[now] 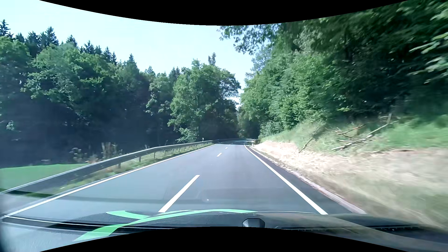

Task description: Follow the waypoints while adhering to traffic rules and regulations

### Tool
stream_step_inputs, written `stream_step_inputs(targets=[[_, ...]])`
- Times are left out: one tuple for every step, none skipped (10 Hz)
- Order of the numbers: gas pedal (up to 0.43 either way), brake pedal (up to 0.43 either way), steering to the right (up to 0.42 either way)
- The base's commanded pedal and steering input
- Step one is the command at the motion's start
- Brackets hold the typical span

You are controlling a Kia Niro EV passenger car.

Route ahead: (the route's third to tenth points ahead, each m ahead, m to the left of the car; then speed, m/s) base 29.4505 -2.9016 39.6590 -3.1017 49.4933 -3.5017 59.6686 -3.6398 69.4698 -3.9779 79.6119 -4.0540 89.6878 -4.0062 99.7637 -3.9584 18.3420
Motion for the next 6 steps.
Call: stream_step_inputs(targets=[[0.157, 0.0, -0.006], [0.15, 0.0, -0.004], [0.15, 0.0, -0.004], [0.138, 0.0, -0.002], [0.138, 0.0, 0.005], [0.15, 0.0, 0.006]])
